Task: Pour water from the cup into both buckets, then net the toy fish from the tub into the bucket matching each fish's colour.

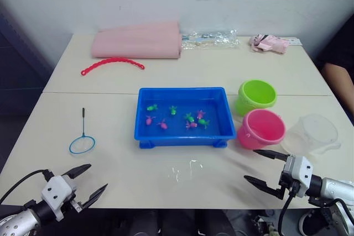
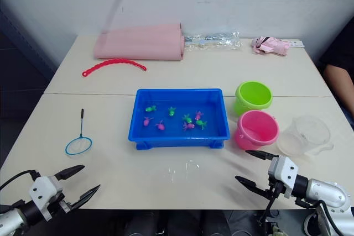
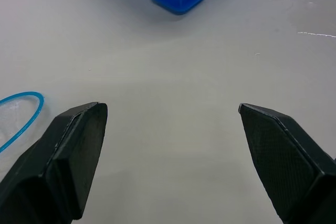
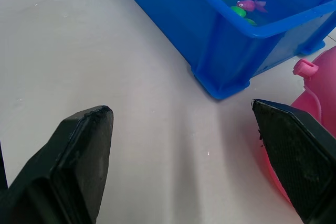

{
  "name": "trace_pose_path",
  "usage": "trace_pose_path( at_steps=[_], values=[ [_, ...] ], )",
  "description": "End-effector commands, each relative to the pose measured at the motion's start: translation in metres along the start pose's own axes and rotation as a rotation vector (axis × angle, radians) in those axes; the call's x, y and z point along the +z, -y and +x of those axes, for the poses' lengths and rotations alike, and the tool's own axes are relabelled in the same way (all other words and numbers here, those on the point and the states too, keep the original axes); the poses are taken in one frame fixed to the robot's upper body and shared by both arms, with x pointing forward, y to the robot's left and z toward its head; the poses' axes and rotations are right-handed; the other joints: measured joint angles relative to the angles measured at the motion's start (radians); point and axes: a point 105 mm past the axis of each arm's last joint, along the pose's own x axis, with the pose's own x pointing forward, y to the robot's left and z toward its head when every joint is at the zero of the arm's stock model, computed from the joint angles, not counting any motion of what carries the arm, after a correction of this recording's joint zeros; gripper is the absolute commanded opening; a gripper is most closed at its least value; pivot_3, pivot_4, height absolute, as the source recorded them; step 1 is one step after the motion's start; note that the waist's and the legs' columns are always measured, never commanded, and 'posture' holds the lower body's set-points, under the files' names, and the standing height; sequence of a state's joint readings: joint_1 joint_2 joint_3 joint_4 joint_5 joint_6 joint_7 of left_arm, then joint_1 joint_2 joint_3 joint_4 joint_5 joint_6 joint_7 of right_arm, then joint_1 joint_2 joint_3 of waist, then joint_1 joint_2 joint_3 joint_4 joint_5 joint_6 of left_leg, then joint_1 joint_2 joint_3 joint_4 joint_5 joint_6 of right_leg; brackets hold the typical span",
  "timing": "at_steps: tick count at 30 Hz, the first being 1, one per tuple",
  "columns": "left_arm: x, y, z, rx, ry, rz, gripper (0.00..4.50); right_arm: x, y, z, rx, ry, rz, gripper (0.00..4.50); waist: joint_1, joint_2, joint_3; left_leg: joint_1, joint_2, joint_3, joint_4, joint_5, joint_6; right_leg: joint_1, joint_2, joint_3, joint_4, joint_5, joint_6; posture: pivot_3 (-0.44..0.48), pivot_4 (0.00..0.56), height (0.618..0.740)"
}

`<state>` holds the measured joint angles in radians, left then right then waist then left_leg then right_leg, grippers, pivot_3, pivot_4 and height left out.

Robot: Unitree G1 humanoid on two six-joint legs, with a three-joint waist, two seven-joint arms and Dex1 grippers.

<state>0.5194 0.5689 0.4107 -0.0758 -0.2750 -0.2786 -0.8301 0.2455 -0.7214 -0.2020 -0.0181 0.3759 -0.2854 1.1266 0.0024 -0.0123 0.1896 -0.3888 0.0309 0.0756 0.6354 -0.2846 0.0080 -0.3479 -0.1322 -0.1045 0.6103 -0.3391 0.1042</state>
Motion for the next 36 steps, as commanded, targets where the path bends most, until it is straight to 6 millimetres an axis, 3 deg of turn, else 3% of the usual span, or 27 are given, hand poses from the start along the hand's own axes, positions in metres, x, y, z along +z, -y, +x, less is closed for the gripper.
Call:
trace_pose_path(
  at_steps=[1, 4, 12, 16, 19, 21, 26, 36],
  values=[
    [0.013, -0.002, -0.003, -0.025, 0.041, -0.050, 4.37, 0.013, 0.006, -0.006, -0.047, 0.039, -0.015, 4.50, 0.000, 0.000, 0.000, 0.000, 0.000, 0.000, 0.000, 0.000, 0.000, 0.000, 0.000, 0.000, 0.000, 0.000, 0.000, 0.000, 0.150, 0.740],
    [0.035, -0.001, -0.003, -0.099, 0.132, -0.164, 4.37, 0.017, 0.008, -0.027, -0.155, 0.038, 0.031, 4.50, 0.009, 0.000, 0.000, -0.001, 0.000, 0.000, 0.000, 0.000, 0.000, -0.001, 0.000, 0.001, 0.000, 0.000, 0.000, 0.000, 0.150, 0.740],
    [0.091, 0.034, 0.031, -0.360, 0.258, -0.155, 4.37, 0.013, 0.002, -0.079, -0.469, -0.011, 0.126, 4.50, 0.025, 0.002, 0.000, -0.001, 0.000, 0.000, 0.000, 0.000, -0.001, 0.000, 0.000, 0.004, 0.000, 0.000, -0.001, 0.000, 0.150, 0.740],
    [0.130, 0.040, 0.054, -0.437, 0.361, -0.125, 4.37, -0.007, -0.004, -0.119, -0.766, -0.052, 0.230, 4.50, 0.026, 0.003, 0.000, 0.000, 0.000, 0.000, -0.001, 0.000, -0.001, 0.000, 0.001, 0.004, 0.000, 0.000, -0.001, 0.000, 0.150, 0.740],
    [0.144, 0.036, 0.064, -0.450, 0.401, -0.098, 4.37, -0.023, -0.009, -0.139, -0.922, -0.081, 0.305, 4.50, 0.020, 0.006, -0.002, 0.000, 0.000, 0.000, -0.002, 0.001, -0.002, 0.000, 0.001, 0.004, 0.000, 0.000, -0.001, 0.000, 0.150, 0.740],
    [0.158, 0.039, 0.074, -0.484, 0.434, -0.091, 4.37, -0.034, -0.009, -0.142, -1.001, -0.093, 0.346, 4.50, 0.013, 0.007, -0.002, 0.002, 0.000, 0.004, -0.004, 0.001, -0.002, -0.001, 0.002, 0.005, 0.000, 0.000, -0.001, 0.000, 0.150, 0.740],
    [0.187, 0.044, 0.085, -0.514, 0.496, -0.090, 4.37, -0.054, 0.022, -0.151, -1.233, -0.073, 0.418, 4.50, -0.003, 0.007, -0.002, 0.002, -0.001, 0.011, -0.004, 0.008, -0.002, -0.007, 0.002, 0.008, 0.008, 0.000, 0.000, 0.000, 0.150, 0.740],
    [0.198, 0.049, 0.086, -0.525, 0.499, -0.073, 4.37, -0.081, 0.078, -0.138, -1.342, -0.078, 0.495, 4.50, -0.004, 0.008, -0.003, 0.003, 0.000, 0.017, -0.004, 0.010, -0.002, -0.013, 0.008, 0.023, 0.012, 0.000, 0.000, 0.000, 0.150, 0.740]
  ],
)
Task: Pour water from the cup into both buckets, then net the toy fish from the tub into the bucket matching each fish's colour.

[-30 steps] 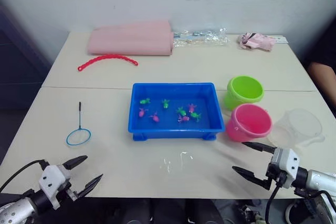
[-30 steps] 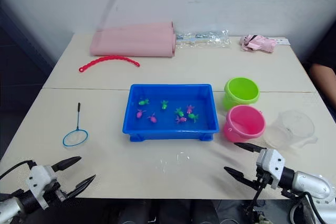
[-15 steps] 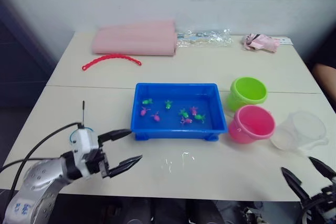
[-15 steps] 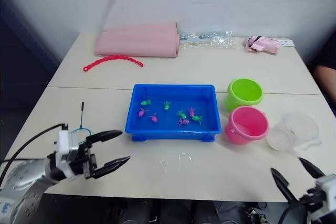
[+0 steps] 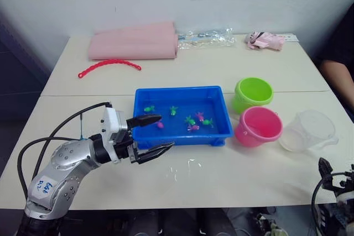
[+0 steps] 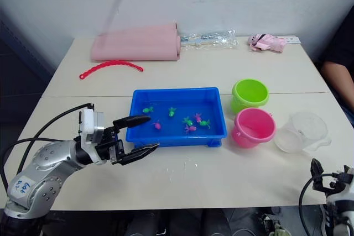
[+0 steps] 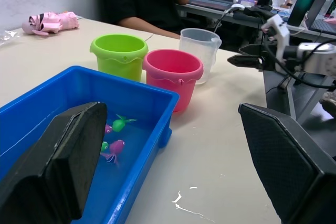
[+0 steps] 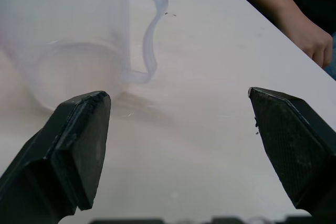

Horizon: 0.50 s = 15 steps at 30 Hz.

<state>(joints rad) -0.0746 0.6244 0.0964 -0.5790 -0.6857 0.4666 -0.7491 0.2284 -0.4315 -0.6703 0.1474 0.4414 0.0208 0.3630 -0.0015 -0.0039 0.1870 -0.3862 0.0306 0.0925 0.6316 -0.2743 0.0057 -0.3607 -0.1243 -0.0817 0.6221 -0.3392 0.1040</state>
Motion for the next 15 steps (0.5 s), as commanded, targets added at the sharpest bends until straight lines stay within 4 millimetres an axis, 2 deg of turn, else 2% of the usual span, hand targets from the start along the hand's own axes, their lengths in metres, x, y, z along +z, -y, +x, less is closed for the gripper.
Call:
trace_pose_path(
  at_steps=[1, 5, 15],
  values=[
    [0.011, 0.008, 0.002, -0.022, 0.034, 0.034, 4.37, 0.004, 0.007, 0.015, -0.035, 0.004, 0.007, 4.50, 0.000, 0.000, 0.000, 0.000, 0.000, 0.000, 0.000, 0.000, 0.000, 0.000, 0.001, 0.001, 0.000, 0.000, 0.000, 0.000, 0.150, 0.740],
    [0.012, 0.011, 0.002, -0.036, 0.035, 0.033, 4.37, 0.008, 0.005, 0.031, -0.066, 0.028, 0.042, 4.50, -0.001, 0.000, 0.000, 0.000, 0.000, 0.001, 0.000, 0.000, 0.000, -0.001, 0.002, 0.003, 0.000, 0.000, 0.000, 0.000, 0.150, 0.740],
    [0.010, 0.014, 0.004, -0.023, 0.033, 0.032, 4.37, 0.005, 0.002, 0.037, -0.116, 0.054, 0.054, 4.50, -0.002, 0.000, 0.000, 0.000, 0.001, 0.002, 0.001, 0.000, 0.000, -0.001, 0.005, 0.006, 0.000, 0.000, 0.001, 0.000, 0.150, 0.740]
  ],
)
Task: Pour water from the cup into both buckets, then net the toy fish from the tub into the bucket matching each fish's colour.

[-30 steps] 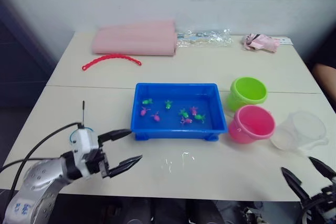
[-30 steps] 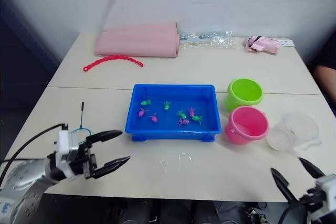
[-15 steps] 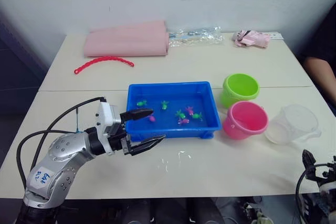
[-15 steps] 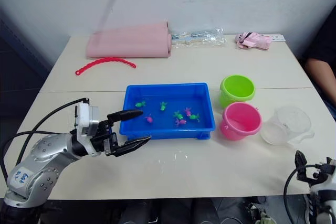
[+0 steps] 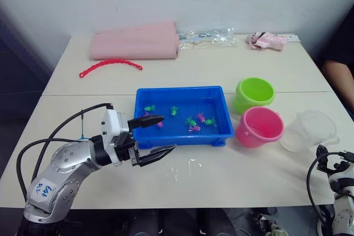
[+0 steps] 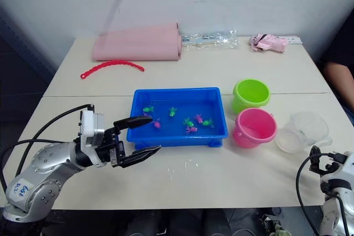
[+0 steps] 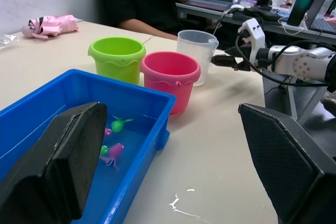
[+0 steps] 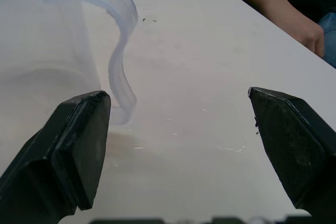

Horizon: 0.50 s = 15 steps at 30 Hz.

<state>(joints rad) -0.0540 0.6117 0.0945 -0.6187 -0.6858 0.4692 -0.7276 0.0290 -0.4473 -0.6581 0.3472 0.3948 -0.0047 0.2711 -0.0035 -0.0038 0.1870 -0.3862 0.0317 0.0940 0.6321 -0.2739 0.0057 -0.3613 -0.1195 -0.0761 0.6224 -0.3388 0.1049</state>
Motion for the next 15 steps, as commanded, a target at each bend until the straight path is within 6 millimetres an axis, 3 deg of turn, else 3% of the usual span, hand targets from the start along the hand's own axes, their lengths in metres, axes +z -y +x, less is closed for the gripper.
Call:
trace_pose_path(
  at_steps=[1, 15],
  values=[
    [0.007, 0.008, 0.002, -0.027, 0.020, 0.028, 4.37, 0.009, 0.001, 0.002, -0.012, 0.049, -0.002, 4.50, 0.000, 0.000, 0.000, 0.000, 0.000, 0.000, 0.000, 0.000, 0.000, 0.000, 0.000, 0.000, 0.000, 0.000, 0.000, 0.000, 0.150, 0.740],
    [0.006, 0.001, 0.001, -0.024, 0.008, 0.041, 4.37, 0.013, -0.009, 0.024, 0.083, 0.089, 0.088, 4.50, -0.002, 0.000, 0.000, 0.000, 0.001, 0.000, 0.000, 0.000, 0.000, 0.000, 0.002, 0.002, 0.000, 0.000, 0.000, 0.000, 0.150, 0.740]
  ],
)
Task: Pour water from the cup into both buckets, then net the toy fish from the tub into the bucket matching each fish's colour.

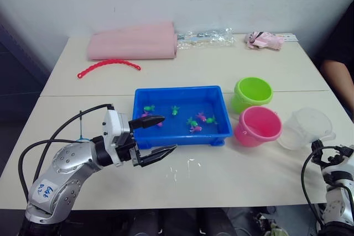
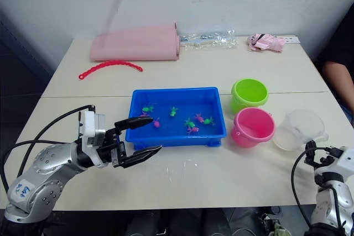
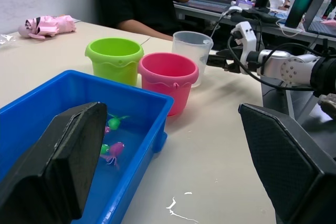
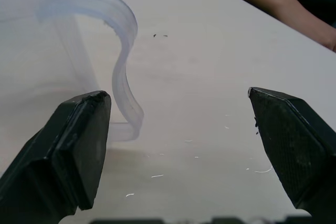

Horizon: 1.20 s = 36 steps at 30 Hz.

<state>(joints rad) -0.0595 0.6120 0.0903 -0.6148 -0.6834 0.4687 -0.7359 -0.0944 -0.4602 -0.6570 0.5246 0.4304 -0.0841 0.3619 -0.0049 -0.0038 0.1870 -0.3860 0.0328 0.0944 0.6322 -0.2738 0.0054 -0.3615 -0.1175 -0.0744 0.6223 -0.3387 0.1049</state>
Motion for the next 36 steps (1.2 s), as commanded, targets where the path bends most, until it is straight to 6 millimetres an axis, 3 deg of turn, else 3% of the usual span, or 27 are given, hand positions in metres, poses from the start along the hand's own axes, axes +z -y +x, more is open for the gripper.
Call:
trace_pose_path(
  at_steps=[1, 14, 17, 24, 30, 36],
  values=[
    [0.006, 0.000, 0.000, -0.015, 0.008, 0.042, 4.37, 0.014, 0.003, 0.008, 0.031, 0.051, 0.002, 4.50, -0.001, 0.000, 0.000, 0.000, 0.000, 0.000, 0.000, 0.000, 0.000, 0.000, 0.000, 0.000, 0.000, 0.000, 0.000, 0.000, 0.150, 0.740],
    [0.005, -0.005, -0.001, -0.023, -0.006, 0.055, 4.37, 0.016, -0.017, 0.028, 0.168, 0.090, 0.085, 4.50, -0.003, 0.000, 0.000, 0.000, 0.001, 0.001, 0.001, 0.000, 0.000, 0.000, 0.001, 0.000, 0.000, 0.000, 0.000, 0.000, 0.150, 0.740],
    [0.005, -0.006, -0.001, -0.021, -0.011, 0.054, 4.50, 0.021, -0.022, 0.029, 0.203, 0.123, 0.079, 3.65, -0.003, 0.000, 0.000, 0.000, 0.001, 0.001, 0.001, 0.000, 0.000, 0.000, 0.001, 0.000, 0.000, 0.000, 0.000, 0.000, 0.150, 0.740],
    [0.002, -0.005, 0.000, -0.018, -0.015, 0.044, 4.50, 0.027, -0.030, 0.028, 0.256, 0.171, 0.084, 0.03, -0.001, 0.000, 0.000, 0.000, 0.001, 0.001, 0.001, 0.000, 0.000, 0.000, 0.001, 0.000, 0.000, 0.000, 0.000, 0.000, 0.150, 0.740],
    [-0.002, -0.003, -0.001, -0.017, -0.016, 0.033, 4.50, 0.040, -0.029, 0.024, 0.249, 0.218, 0.067, 0.03, -0.001, 0.000, 0.000, 0.000, 0.001, 0.001, 0.001, 0.000, 0.000, 0.000, 0.001, 0.001, 0.000, 0.000, 0.000, 0.000, 0.150, 0.740],
    [-0.004, -0.002, 0.001, -0.029, -0.004, 0.012, 4.50, 0.082, -0.025, 0.017, 0.241, 0.317, -0.076, 0.03, 0.000, 0.001, 0.001, 0.000, 0.001, 0.001, 0.001, 0.000, 0.000, 0.000, 0.000, 0.001, 0.000, 0.000, 0.000, 0.000, 0.150, 0.740]
  ],
)
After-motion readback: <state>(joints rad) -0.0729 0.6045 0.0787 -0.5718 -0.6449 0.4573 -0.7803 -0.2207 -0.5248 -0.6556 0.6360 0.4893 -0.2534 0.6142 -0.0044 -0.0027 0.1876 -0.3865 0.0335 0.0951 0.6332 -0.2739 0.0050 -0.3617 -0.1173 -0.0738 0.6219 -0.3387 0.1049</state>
